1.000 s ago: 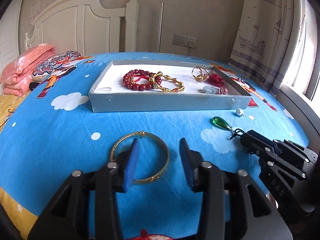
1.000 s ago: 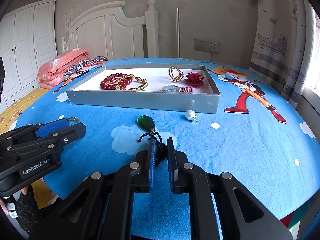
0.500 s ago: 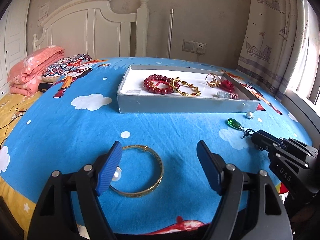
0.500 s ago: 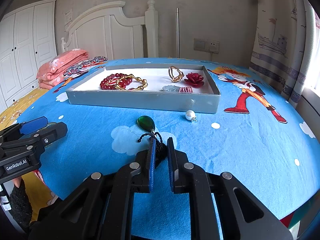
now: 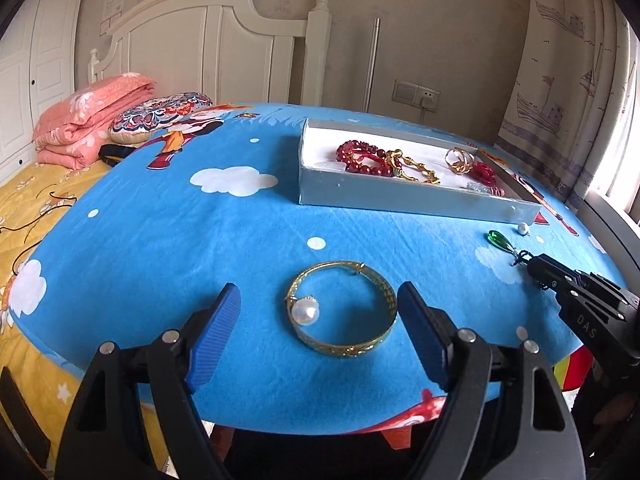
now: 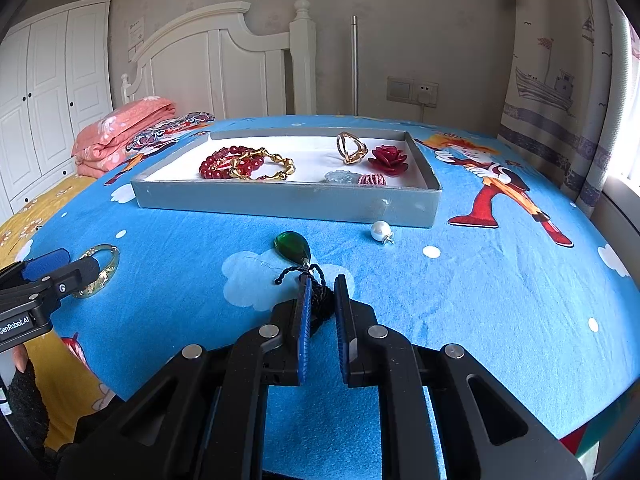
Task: Organize jewelry
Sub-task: 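Lower the left tool over the gold bangle and close on its rim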
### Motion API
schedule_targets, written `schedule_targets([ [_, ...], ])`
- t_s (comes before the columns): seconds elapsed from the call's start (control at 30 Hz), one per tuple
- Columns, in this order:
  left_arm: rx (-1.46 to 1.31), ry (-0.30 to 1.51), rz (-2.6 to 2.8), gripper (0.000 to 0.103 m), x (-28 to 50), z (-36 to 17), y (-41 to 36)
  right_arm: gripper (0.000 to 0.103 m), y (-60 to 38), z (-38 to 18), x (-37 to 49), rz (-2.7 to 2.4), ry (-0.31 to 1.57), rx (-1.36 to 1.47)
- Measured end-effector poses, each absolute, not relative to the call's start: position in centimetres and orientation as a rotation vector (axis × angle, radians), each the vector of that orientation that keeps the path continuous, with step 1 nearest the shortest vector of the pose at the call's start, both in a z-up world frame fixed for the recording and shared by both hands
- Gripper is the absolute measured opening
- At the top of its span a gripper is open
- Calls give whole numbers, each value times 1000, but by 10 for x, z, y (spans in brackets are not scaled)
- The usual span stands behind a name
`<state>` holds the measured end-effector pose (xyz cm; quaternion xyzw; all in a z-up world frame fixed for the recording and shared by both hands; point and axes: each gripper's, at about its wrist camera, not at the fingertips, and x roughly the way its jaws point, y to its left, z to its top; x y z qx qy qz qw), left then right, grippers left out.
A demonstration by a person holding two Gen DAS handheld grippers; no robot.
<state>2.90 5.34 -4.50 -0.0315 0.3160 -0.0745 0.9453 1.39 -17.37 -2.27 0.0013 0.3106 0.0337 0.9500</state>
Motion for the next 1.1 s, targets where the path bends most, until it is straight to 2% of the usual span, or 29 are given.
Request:
schedule_targets([
  [0.23,23,623,-149,77,37,-51,30,12,-173,-23,14,68,630,0],
  [0.3,64,612,-147,60,37,-52,24,13,-173,-23,14,67,629,1],
  [0.33,65,611,-162,59,39,-52,22,13,-173,-23,14,67,628,2],
  [0.7,-4,612,-195,58,57,-44,26,12,-171,-22,12,93,624,10],
  [1.1,52,550,-193,58,36,-33,8,12,-158,-1,-8,120,528,-47],
])
